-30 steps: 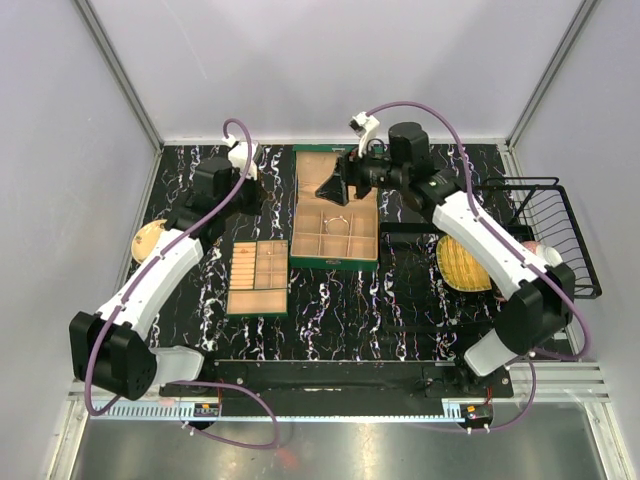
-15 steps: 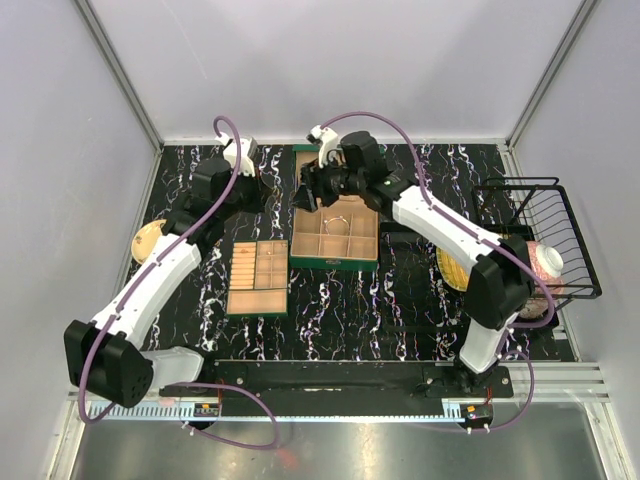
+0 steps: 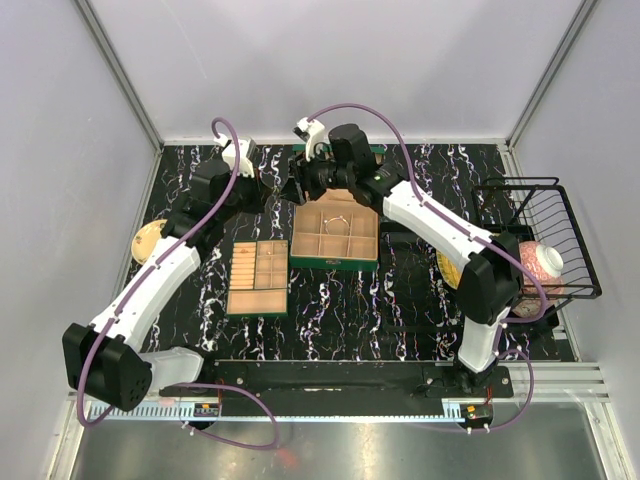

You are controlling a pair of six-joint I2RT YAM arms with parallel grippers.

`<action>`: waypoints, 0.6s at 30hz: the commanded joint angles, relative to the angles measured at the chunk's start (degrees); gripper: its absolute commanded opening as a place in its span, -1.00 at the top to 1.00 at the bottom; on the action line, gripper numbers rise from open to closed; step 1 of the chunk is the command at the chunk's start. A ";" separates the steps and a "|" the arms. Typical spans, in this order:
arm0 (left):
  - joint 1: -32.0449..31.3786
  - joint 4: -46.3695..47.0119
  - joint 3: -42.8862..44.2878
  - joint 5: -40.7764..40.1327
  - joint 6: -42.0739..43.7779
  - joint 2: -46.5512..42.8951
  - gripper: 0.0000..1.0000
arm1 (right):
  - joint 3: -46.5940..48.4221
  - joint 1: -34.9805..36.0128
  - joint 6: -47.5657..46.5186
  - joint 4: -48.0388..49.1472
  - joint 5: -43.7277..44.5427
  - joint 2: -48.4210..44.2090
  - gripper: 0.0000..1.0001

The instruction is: Organize the mixed jewelry

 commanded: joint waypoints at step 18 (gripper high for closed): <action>-0.23 3.59 -1.73 -0.17 -1.04 -2.63 1.00 | 7.54 1.74 -1.68 -1.74 1.67 4.28 0.07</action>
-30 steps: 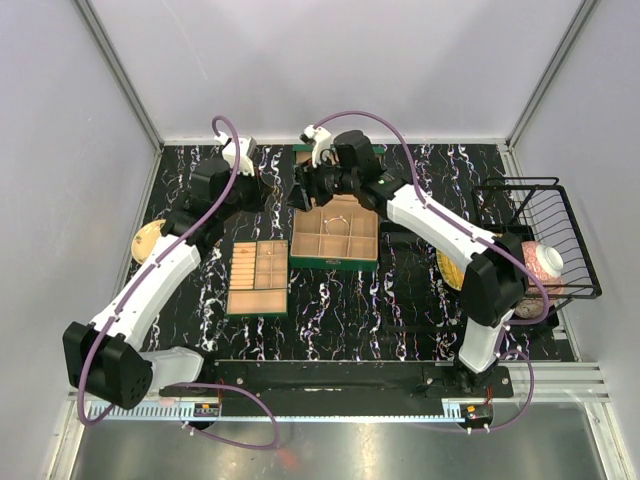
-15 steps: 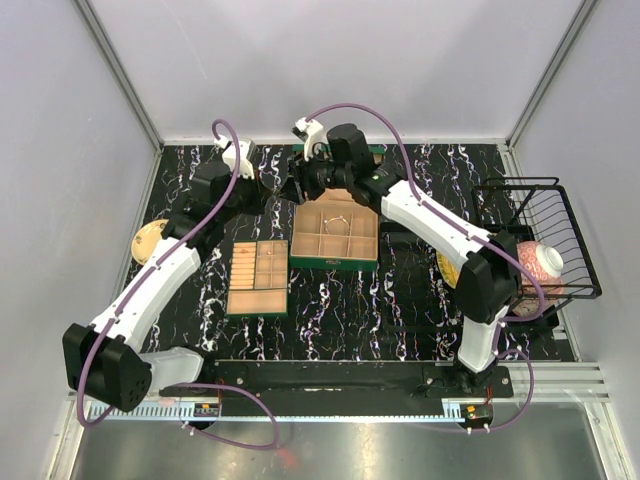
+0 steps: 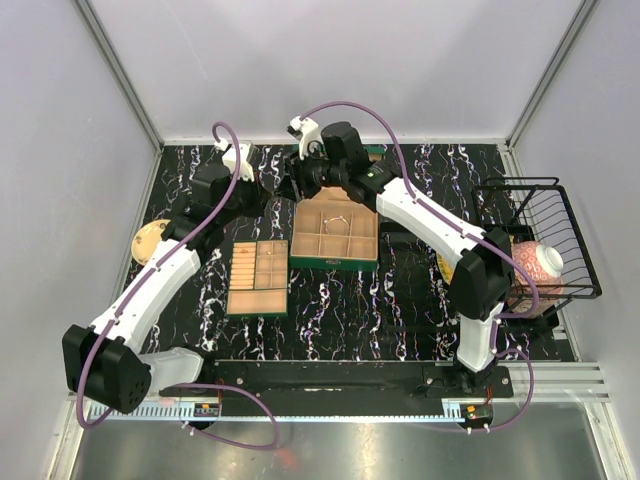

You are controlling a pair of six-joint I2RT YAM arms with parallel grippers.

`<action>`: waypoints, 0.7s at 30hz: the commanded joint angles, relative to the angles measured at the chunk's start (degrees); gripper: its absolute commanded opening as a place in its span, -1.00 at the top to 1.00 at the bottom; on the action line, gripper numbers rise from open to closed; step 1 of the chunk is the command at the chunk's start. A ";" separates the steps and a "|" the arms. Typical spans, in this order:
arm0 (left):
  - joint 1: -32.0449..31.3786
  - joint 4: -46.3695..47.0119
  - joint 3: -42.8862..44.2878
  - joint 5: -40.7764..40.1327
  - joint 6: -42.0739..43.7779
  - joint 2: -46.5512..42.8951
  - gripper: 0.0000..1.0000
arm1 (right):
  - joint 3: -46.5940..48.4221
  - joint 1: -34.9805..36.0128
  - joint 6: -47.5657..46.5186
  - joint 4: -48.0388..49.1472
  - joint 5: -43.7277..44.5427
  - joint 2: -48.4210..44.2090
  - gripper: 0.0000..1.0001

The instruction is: Organize the mixed jewelry

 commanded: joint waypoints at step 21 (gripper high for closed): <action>-0.23 3.35 -0.59 0.16 -0.50 -2.68 1.00 | 3.24 1.68 -1.95 -0.28 0.01 1.75 0.26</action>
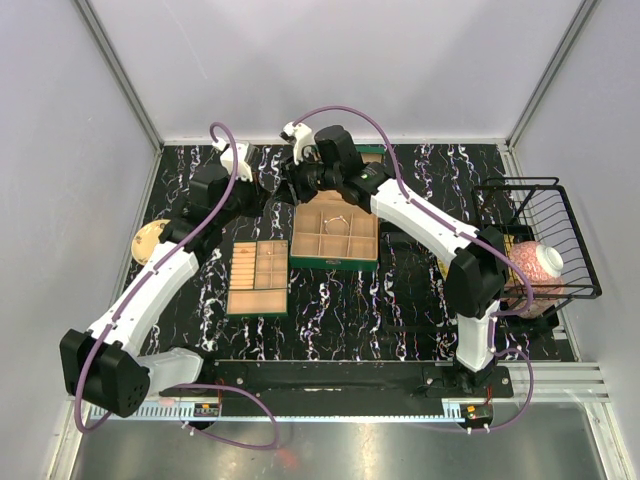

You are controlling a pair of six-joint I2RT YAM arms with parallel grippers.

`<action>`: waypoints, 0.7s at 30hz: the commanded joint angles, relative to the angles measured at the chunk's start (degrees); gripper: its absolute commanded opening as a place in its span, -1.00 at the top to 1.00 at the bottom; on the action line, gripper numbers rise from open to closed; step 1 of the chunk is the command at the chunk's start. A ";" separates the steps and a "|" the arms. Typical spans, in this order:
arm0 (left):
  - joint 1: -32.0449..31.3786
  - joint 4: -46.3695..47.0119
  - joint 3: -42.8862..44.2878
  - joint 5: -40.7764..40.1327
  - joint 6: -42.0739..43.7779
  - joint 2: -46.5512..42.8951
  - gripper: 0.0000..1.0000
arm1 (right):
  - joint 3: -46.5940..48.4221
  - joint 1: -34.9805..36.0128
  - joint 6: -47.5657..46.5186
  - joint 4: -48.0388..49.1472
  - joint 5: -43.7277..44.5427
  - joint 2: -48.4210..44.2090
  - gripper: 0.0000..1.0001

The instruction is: Organize the mixed jewelry

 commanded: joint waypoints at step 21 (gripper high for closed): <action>-0.14 3.48 -0.64 0.49 -0.43 -1.67 1.00 | 4.36 1.22 -1.10 -0.28 -1.33 1.96 0.59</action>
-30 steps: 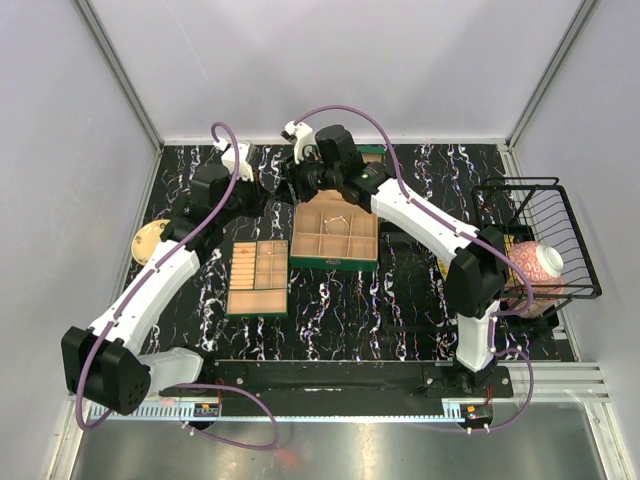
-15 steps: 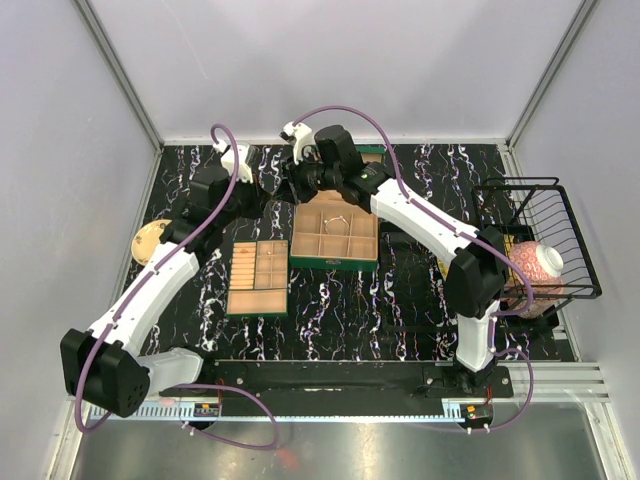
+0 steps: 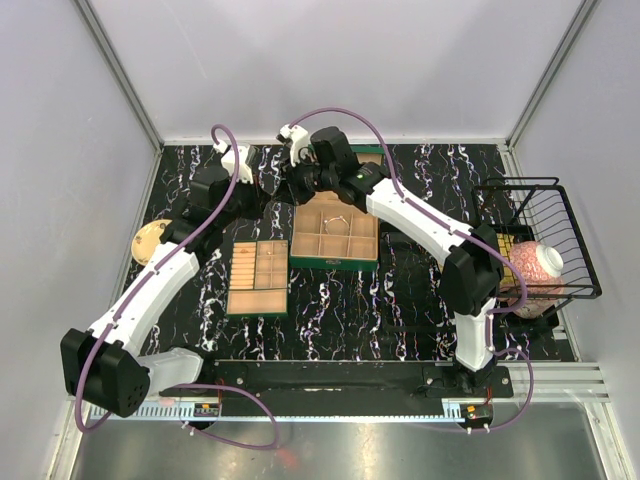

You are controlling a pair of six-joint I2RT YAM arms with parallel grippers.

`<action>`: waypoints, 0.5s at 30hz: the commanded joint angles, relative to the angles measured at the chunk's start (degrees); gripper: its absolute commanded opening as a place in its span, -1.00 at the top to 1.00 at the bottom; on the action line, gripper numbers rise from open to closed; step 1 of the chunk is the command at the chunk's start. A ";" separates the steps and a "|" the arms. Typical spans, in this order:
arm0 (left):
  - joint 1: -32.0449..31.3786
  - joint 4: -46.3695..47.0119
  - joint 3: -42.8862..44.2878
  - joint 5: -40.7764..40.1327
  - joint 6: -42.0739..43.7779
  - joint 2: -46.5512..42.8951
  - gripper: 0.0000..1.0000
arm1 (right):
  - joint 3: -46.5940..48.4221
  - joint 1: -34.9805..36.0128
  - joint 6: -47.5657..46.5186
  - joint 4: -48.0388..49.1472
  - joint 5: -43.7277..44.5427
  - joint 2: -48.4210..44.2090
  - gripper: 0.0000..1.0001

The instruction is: Organize the mixed jewelry

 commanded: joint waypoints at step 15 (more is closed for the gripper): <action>1.35 3.68 0.32 2.92 0.67 -3.25 0.89 | -0.26 0.98 -3.36 -0.51 0.03 -4.81 1.00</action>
